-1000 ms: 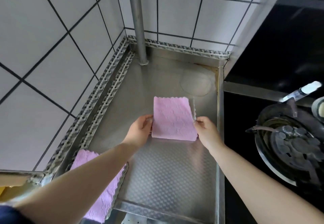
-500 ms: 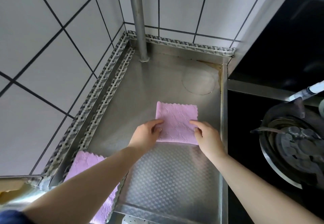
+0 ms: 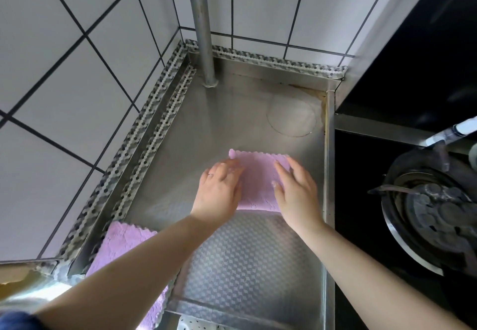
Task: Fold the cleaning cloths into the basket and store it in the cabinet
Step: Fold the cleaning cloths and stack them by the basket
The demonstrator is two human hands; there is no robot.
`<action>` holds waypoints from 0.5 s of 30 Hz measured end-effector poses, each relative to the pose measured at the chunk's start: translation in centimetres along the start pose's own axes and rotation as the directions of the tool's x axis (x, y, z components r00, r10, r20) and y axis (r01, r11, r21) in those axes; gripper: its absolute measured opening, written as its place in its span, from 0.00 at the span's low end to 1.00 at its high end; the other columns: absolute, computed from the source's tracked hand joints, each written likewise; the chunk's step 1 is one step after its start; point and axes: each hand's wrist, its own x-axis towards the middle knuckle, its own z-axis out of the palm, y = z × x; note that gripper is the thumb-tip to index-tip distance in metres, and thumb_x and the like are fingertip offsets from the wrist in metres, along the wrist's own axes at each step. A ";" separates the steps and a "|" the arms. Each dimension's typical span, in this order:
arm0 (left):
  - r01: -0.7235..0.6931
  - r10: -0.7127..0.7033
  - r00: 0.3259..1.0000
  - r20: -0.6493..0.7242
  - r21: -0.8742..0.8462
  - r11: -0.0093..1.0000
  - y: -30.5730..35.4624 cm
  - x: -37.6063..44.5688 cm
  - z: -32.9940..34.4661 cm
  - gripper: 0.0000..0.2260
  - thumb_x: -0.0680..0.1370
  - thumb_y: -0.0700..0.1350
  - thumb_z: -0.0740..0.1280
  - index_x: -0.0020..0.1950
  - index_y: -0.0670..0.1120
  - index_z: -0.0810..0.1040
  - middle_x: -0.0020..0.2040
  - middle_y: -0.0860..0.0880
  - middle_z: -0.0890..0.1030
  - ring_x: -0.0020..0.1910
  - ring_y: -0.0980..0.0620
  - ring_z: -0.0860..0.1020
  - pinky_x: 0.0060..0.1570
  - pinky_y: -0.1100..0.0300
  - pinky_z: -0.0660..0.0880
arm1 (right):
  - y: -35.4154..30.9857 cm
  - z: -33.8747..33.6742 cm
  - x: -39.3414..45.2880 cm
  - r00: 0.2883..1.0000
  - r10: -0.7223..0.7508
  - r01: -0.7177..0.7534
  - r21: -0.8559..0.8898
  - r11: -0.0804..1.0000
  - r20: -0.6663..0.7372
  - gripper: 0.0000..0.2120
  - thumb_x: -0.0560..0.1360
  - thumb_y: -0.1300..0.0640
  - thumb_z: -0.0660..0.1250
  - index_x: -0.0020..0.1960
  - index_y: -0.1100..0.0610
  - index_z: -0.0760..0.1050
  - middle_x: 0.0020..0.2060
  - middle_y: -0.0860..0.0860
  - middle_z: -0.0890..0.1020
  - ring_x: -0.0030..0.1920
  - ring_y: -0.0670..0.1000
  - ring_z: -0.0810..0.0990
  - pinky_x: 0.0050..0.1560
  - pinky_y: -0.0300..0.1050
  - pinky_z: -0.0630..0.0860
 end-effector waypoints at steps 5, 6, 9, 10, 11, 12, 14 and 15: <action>-0.072 0.012 0.942 0.335 0.167 0.983 1.5 2.3 1.0 0.33 0.74 0.59 0.63 0.74 0.44 0.63 0.75 0.48 0.63 0.75 0.50 0.59 0.73 0.43 0.54 | -3.0 2.8 2.1 0.944 -0.029 0.091 -0.173 0.981 0.330 0.31 0.67 0.45 0.67 0.65 0.59 0.73 0.67 0.58 0.73 0.68 0.59 0.71 0.64 0.68 0.66; -0.067 -0.019 0.914 0.405 0.197 0.978 1.3 2.4 1.3 0.34 0.76 0.62 0.56 0.77 0.44 0.54 0.77 0.49 0.54 0.77 0.51 0.51 0.74 0.44 0.47 | -3.0 3.2 2.0 0.929 -0.008 0.087 -0.196 0.977 0.371 0.34 0.67 0.41 0.65 0.69 0.58 0.70 0.69 0.57 0.70 0.71 0.58 0.67 0.67 0.68 0.62; -0.058 -0.079 0.901 0.426 0.299 0.952 0.8 2.2 1.9 0.28 0.79 0.55 0.36 0.78 0.47 0.42 0.78 0.50 0.43 0.77 0.53 0.41 0.74 0.45 0.40 | -2.2 3.9 1.2 0.917 0.073 0.028 -0.245 0.969 0.392 0.32 0.74 0.41 0.44 0.73 0.52 0.64 0.74 0.52 0.64 0.74 0.53 0.60 0.68 0.67 0.58; -0.044 -0.090 0.905 0.416 0.302 0.952 0.6 2.0 2.2 0.30 0.76 0.55 0.32 0.77 0.47 0.40 0.78 0.50 0.42 0.77 0.53 0.41 0.74 0.45 0.40 | -1.8 3.9 1.0 0.918 0.089 0.015 -0.259 0.966 0.385 0.30 0.74 0.41 0.45 0.72 0.51 0.66 0.72 0.52 0.66 0.73 0.53 0.63 0.66 0.68 0.61; -0.030 -0.096 0.908 0.408 0.292 0.956 0.4 1.9 2.2 0.32 0.73 0.55 0.29 0.77 0.47 0.39 0.78 0.50 0.41 0.77 0.53 0.41 0.74 0.45 0.40 | -1.4 3.8 0.8 0.924 0.098 0.011 -0.281 0.960 0.369 0.30 0.75 0.41 0.47 0.71 0.51 0.68 0.72 0.52 0.68 0.72 0.53 0.65 0.65 0.69 0.62; -0.014 -0.100 0.912 0.398 0.274 0.962 0.1 1.9 2.3 0.33 0.73 0.56 0.29 0.77 0.47 0.39 0.78 0.50 0.41 0.77 0.52 0.40 0.74 0.45 0.39 | -0.9 3.8 0.8 0.929 0.098 0.014 -0.300 0.954 0.356 0.30 0.74 0.39 0.48 0.71 0.51 0.67 0.72 0.53 0.67 0.73 0.53 0.64 0.65 0.69 0.61; -0.002 -0.102 0.914 0.393 0.255 0.967 -0.2 2.0 2.4 0.28 0.79 0.57 0.37 0.77 0.47 0.37 0.78 0.50 0.39 0.77 0.52 0.39 0.74 0.46 0.38 | 0.3 3.8 0.5 0.925 0.106 0.015 -0.313 0.950 0.365 0.33 0.74 0.37 0.46 0.75 0.51 0.60 0.75 0.52 0.60 0.76 0.52 0.56 0.69 0.67 0.53; 0.004 -0.106 0.912 0.397 0.250 0.968 -0.2 2.0 2.3 0.28 0.81 0.56 0.41 0.77 0.47 0.37 0.78 0.50 0.39 0.76 0.52 0.38 0.74 0.46 0.38 | 0.7 3.6 0.3 0.924 0.112 0.008 -0.311 0.950 0.366 0.34 0.74 0.36 0.44 0.76 0.51 0.56 0.76 0.52 0.56 0.76 0.52 0.53 0.70 0.67 0.49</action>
